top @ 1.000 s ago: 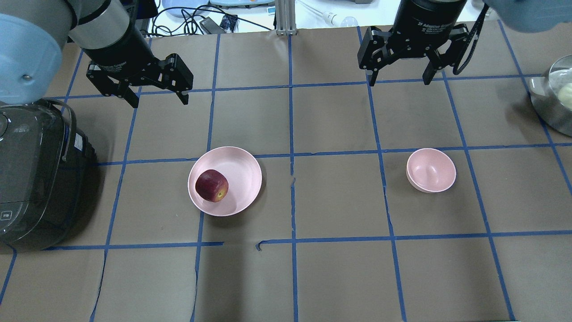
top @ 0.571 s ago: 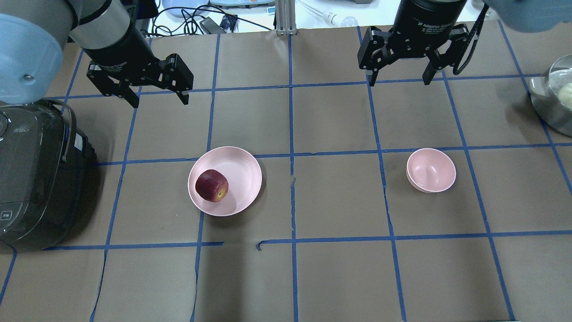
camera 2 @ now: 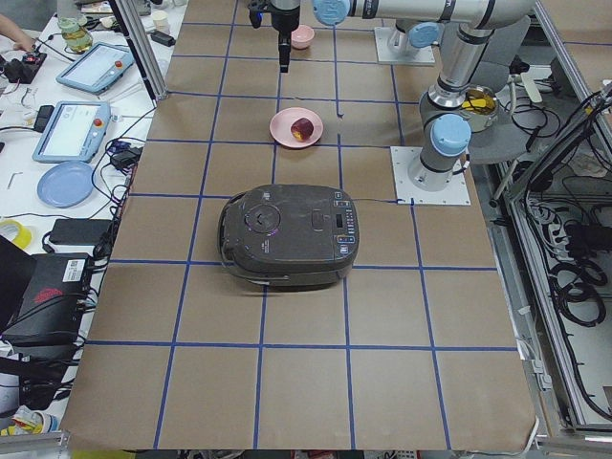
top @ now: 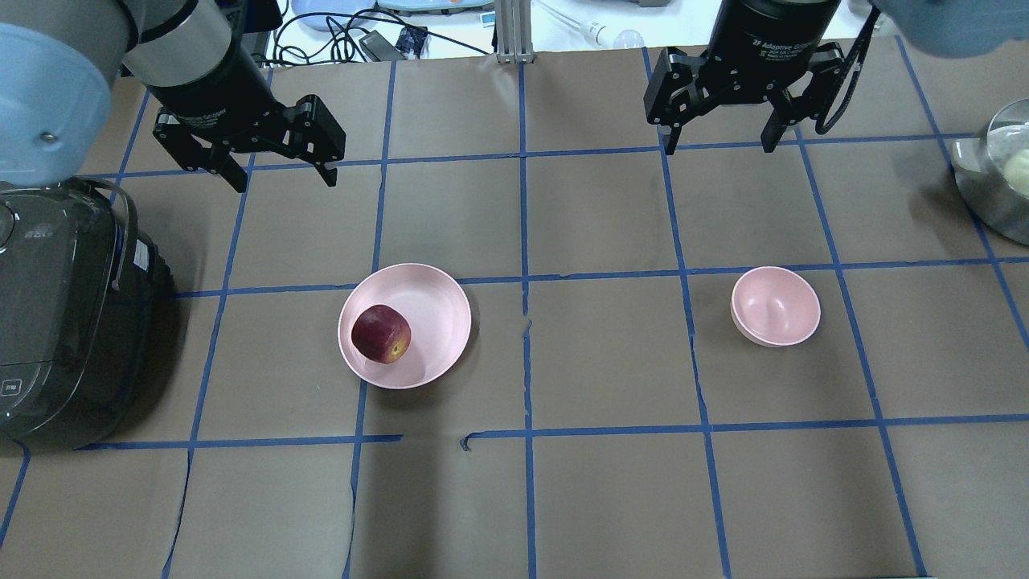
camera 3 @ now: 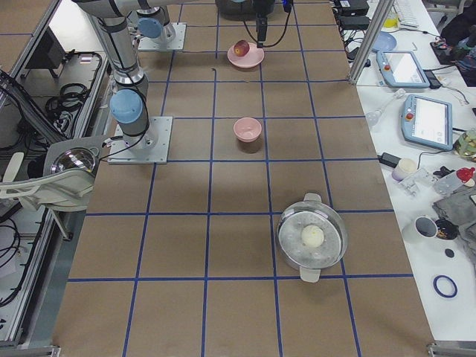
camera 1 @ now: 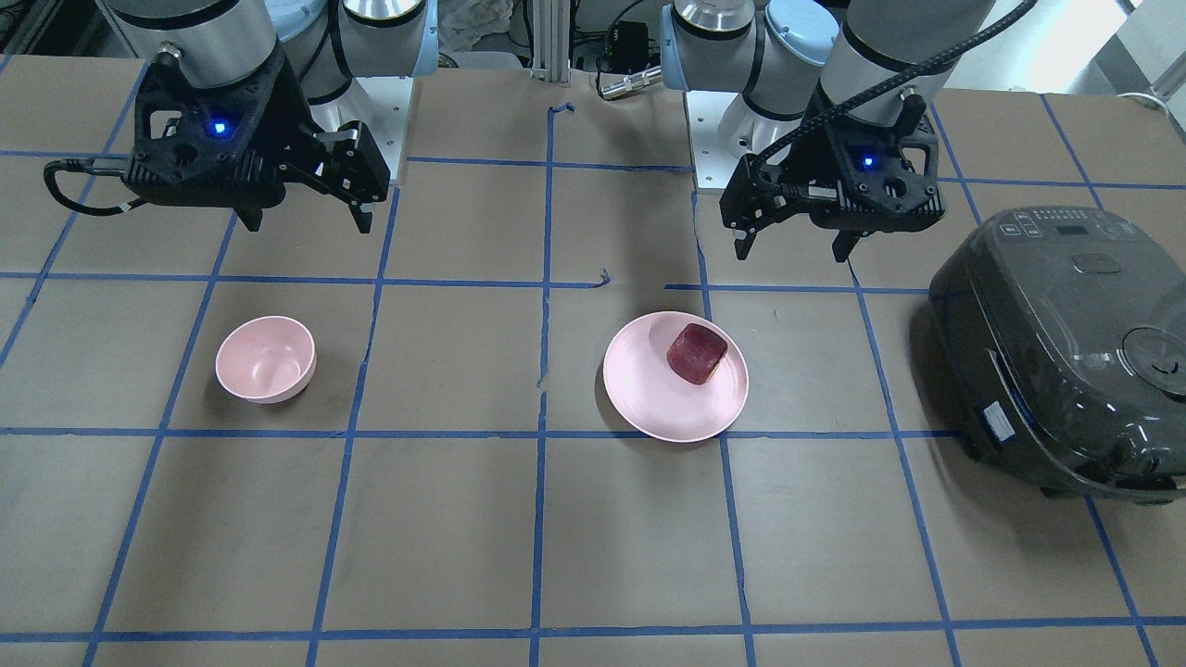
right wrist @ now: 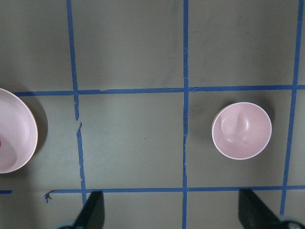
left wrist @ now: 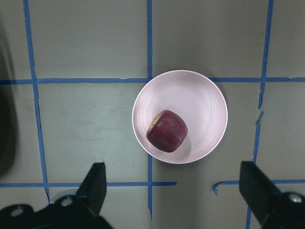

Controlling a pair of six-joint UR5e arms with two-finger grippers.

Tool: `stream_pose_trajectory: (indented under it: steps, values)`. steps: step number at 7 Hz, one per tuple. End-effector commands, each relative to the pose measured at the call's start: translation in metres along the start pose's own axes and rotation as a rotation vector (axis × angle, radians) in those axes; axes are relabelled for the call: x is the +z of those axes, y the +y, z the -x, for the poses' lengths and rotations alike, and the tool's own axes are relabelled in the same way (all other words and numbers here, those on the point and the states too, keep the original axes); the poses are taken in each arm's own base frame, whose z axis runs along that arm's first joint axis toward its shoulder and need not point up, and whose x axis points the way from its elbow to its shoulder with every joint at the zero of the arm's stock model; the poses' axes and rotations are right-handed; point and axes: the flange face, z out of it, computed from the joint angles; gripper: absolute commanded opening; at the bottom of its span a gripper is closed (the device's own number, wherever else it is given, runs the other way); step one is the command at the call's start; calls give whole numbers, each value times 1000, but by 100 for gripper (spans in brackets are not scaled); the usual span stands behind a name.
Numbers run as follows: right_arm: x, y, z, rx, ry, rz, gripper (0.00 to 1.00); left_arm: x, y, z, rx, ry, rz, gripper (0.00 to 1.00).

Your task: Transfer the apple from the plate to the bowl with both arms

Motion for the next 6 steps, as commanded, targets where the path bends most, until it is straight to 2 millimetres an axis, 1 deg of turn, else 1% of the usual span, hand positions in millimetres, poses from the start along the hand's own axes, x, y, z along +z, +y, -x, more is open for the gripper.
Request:
stream_pose_trajectory:
  steps: [1, 2, 3, 4, 5, 6]
  values:
    - [2, -3, -6, 5, -4, 6, 100, 16, -3, -6, 37, 5, 31, 100]
    - [12, -8, -15, 14, 7, 30, 100, 47, -2, -7, 85, 7, 74, 100]
    - [24, -16, -37, 41, 5, 54, 100, 89, -5, -6, 130, 7, 58, 100]
    - [47, -20, -69, 20, 9, 103, 100, 150, 5, -4, 219, 12, 101, 100]
    - [85, -18, -105, 9, 23, 171, 100, 208, 17, -4, 277, 17, 101, 100]
    - [124, -22, -143, 34, 12, 161, 100, 244, 23, -3, 369, 23, 114, 100]
